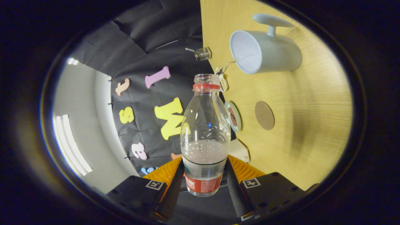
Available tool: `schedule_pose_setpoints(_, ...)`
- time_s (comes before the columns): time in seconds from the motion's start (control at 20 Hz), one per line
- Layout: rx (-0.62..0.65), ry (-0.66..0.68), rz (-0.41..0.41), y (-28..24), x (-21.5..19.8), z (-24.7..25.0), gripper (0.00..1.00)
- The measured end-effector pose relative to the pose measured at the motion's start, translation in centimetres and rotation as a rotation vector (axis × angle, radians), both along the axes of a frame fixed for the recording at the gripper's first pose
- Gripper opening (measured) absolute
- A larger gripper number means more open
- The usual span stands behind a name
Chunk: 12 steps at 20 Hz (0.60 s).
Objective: Take the bottle from table, then pour the juice into the cup, finally place the bottle on the coaster
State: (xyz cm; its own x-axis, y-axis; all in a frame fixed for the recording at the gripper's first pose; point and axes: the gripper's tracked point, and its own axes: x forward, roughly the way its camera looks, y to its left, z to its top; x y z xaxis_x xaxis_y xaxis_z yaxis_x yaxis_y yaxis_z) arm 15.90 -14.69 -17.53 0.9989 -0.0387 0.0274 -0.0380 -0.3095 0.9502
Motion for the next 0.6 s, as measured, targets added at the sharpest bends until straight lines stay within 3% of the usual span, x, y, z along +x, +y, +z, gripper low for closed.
schedule_pose_setpoints(0.6, 0.066, -0.023, -0.028, -0.9, 1.0, 1.4, 0.76)
